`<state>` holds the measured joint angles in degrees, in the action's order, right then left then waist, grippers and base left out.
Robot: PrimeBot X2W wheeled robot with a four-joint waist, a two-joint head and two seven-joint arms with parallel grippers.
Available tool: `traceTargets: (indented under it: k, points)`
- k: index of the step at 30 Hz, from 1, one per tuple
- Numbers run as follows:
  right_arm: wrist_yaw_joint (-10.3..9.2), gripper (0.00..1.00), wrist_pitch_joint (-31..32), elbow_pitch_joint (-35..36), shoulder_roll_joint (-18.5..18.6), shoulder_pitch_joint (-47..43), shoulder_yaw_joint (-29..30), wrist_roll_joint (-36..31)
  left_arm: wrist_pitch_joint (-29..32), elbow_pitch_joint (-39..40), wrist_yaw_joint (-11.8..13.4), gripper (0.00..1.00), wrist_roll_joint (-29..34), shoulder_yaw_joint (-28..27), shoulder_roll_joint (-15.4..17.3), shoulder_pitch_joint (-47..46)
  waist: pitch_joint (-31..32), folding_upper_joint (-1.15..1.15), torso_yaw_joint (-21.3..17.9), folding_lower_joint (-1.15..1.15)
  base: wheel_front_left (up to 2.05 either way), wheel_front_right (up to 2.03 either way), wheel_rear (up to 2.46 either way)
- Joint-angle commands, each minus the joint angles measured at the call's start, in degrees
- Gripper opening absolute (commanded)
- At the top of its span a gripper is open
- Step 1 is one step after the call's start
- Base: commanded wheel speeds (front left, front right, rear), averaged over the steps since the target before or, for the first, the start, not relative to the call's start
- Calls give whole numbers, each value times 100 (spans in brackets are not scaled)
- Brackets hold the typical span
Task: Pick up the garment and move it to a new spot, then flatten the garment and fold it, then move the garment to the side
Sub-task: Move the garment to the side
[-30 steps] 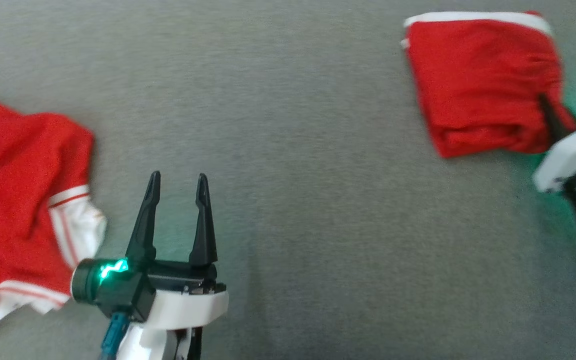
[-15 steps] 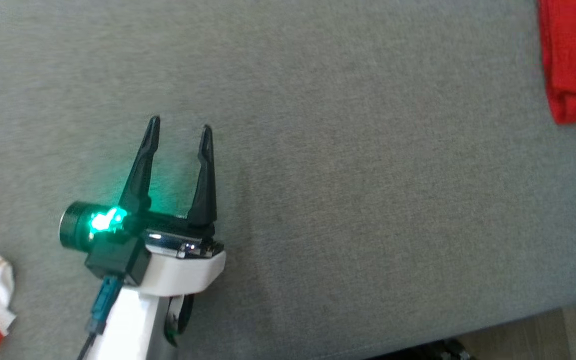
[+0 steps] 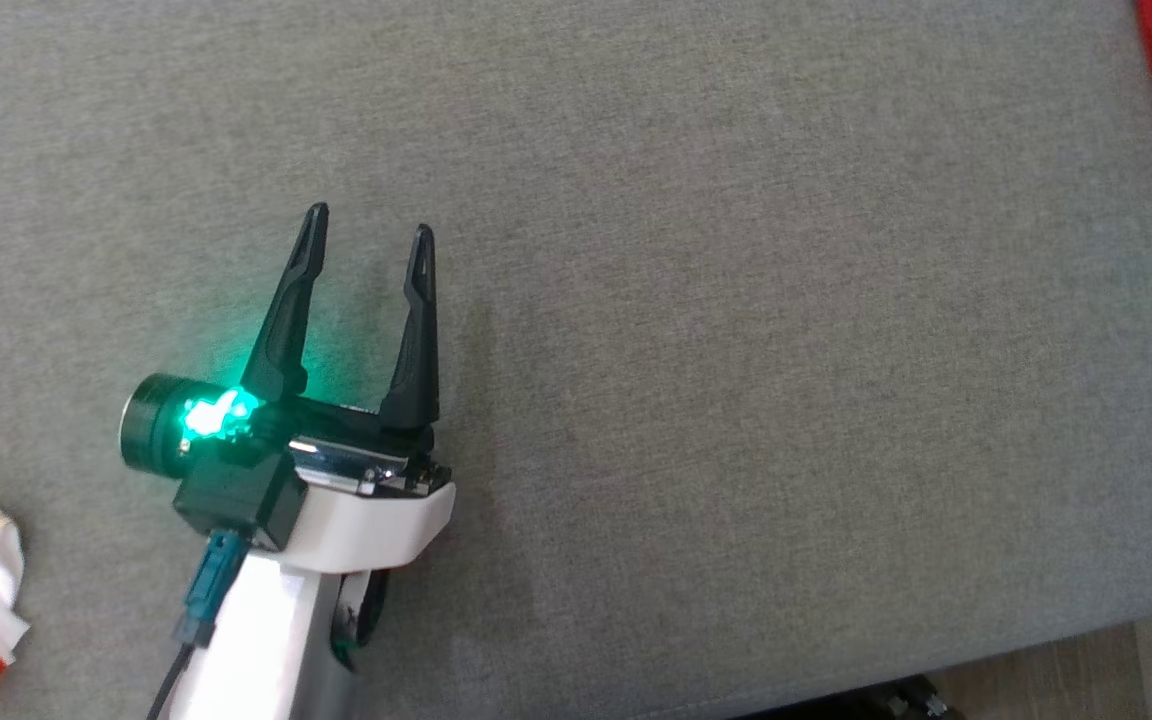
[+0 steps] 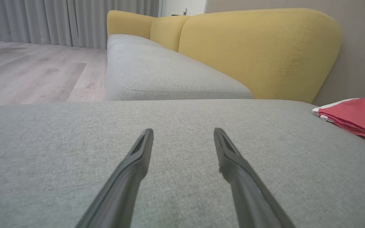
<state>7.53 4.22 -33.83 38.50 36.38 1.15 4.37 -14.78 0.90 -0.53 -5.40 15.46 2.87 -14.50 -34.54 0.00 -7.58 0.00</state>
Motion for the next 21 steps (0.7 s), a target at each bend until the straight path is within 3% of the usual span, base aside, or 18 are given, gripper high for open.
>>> traceTargets:
  k: [1, 5, 10, 16, 21]
  points:
    - [-4, 100, -18, 179, 208, -168, 45, -92, -22, 86, 2, 100, -6, -115, 15, 42, 36, 0, 28, 0, 0, 0, 0]
    - [-4, 100, 8, 456, 13, -298, 415, -731, -22, 37, 16, 100, -25, -96, 10, 79, 212, 0, 114, 0, 0, 0, 0]
    - [-4, 100, -118, 928, -649, -649, 676, -890, -22, -54, 67, 100, -91, -60, 5, 213, 695, 0, 291, 0, 0, 0, 0]
    - [-4, 100, -793, 1369, -1467, -1324, 123, -566, -22, -160, 280, 100, -562, -90, 2, 532, 1425, 0, 542, 0, 0, 0, 0]
    - [-4, 100, -1531, 1246, -2139, -1930, -425, -155, -22, -258, 421, 100, -784, -201, 2, 863, 2029, 0, 823, 0, 0, 0, 0]
